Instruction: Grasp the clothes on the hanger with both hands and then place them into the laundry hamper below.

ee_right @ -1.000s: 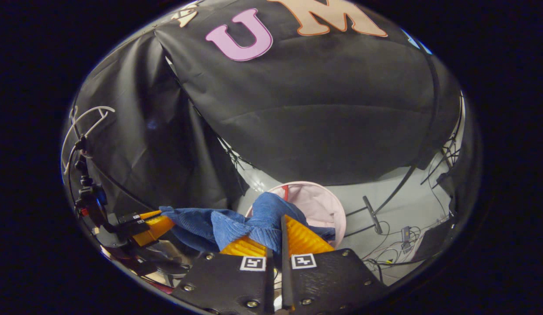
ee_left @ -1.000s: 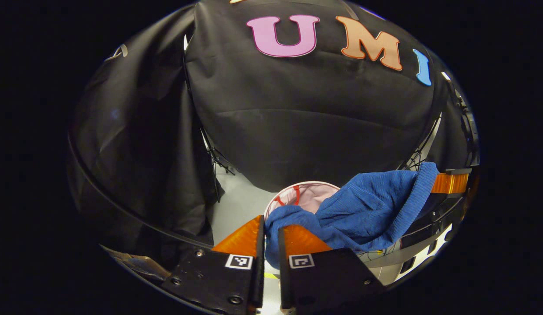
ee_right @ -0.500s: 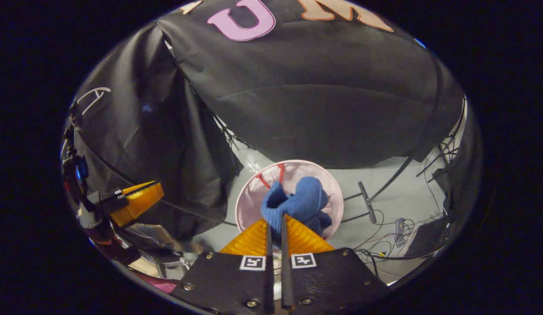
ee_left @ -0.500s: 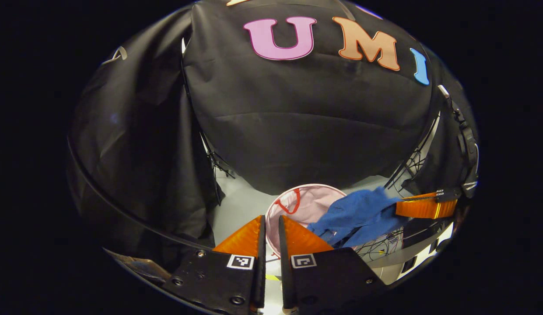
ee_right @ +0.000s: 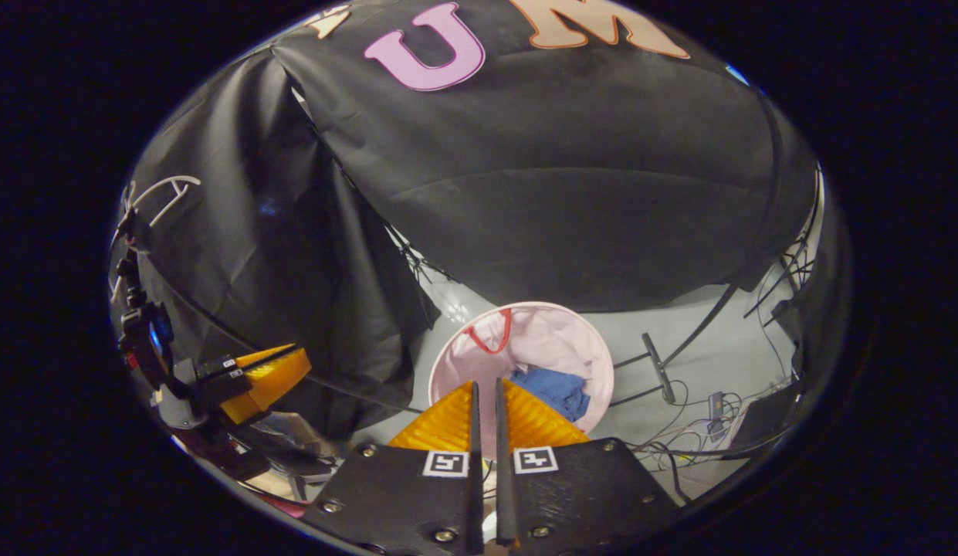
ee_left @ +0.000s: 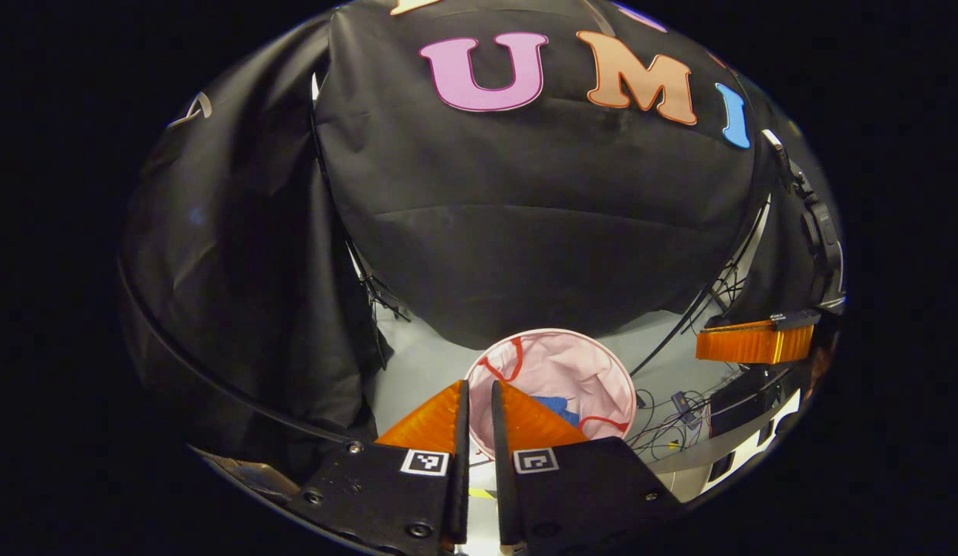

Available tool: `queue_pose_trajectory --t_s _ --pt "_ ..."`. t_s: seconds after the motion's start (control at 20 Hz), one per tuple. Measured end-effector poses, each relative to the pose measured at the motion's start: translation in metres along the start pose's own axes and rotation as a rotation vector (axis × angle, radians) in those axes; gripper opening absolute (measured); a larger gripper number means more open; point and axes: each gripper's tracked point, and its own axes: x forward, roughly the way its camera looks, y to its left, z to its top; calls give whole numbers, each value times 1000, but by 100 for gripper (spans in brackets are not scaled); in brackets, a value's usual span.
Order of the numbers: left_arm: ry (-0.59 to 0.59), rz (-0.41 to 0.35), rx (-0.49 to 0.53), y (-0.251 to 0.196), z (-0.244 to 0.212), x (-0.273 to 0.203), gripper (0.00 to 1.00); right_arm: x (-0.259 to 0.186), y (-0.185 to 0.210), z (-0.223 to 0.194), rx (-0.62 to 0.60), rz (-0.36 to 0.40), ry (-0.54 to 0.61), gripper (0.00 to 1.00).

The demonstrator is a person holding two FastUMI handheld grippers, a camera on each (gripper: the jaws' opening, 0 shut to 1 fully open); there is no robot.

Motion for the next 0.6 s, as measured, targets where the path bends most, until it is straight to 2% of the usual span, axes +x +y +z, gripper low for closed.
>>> queue_pose_trajectory --t_s 0.3,0.6 --pt "-75 -26 14 -12 30 -15 17 -19 4 34 -25 -6 -90 7" --pt "-200 -71 32 -33 84 -39 16 -49 12 79 -52 -3 -211 7"
